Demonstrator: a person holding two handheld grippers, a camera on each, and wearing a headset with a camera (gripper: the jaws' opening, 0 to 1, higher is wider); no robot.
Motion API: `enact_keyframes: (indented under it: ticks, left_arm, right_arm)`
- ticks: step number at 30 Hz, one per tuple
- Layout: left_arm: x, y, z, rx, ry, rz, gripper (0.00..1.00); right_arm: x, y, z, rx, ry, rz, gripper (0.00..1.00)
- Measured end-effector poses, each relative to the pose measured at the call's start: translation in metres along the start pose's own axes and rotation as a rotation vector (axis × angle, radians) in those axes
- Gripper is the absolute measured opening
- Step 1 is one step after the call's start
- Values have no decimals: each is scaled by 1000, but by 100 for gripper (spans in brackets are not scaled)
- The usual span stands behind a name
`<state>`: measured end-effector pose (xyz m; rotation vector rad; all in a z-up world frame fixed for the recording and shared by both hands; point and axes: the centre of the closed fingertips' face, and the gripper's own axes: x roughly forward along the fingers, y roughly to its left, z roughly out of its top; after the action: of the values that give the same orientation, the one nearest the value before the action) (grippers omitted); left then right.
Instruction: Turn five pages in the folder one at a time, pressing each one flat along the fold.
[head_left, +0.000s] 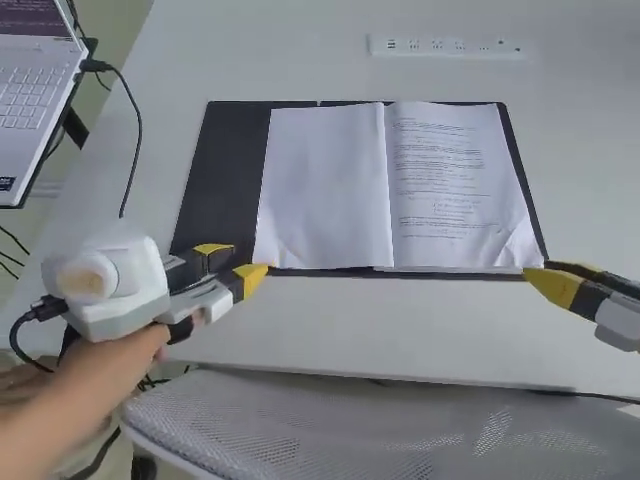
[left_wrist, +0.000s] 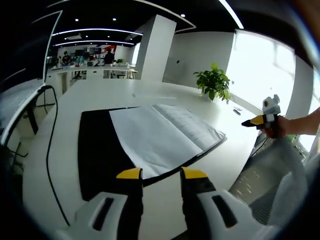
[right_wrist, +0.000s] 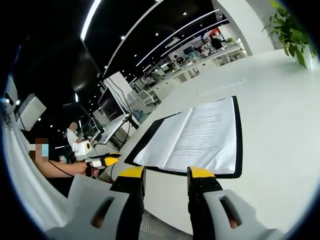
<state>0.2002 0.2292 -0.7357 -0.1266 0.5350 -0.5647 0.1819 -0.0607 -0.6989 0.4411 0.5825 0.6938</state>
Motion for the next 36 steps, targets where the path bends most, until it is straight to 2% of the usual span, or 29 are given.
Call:
enact_keyframes:
  ticks: [6, 8, 10, 13, 20, 31, 34, 36]
  left_arm:
    - [-18, -5, 7, -28, -3, 9, 32]
    - [-23, -8, 10, -36, -12, 5, 33]
    - [-28, -11, 10, -56, 0, 9, 35]
    - [-33, -15, 14, -72, -14, 11, 36]
    - [-44, -23, 16, -99, -35, 20, 37]
    - [-47, -27, 19, -95, -38, 23, 37]
    - [-42, -30, 22, -67, -27, 23, 36]
    - [-38, -33, 25, -17, -11, 19, 36]
  right_arm:
    - [-12, 3, 6, -4, -26, -19, 32]
    - [-17, 2, 11, -3, -42, -32, 33]
    - [-22, 2, 16, 8, -67, -36, 33]
    - [-27, 3, 21, 27, -95, -38, 33]
    - [-29, 6, 17, 29, -96, -44, 32]
    - [-27, 10, 15, 23, -91, -32, 32]
    - [-30, 7, 15, 25, -96, -33, 31]
    - [-31, 5, 13, 30, -93, -35, 31]
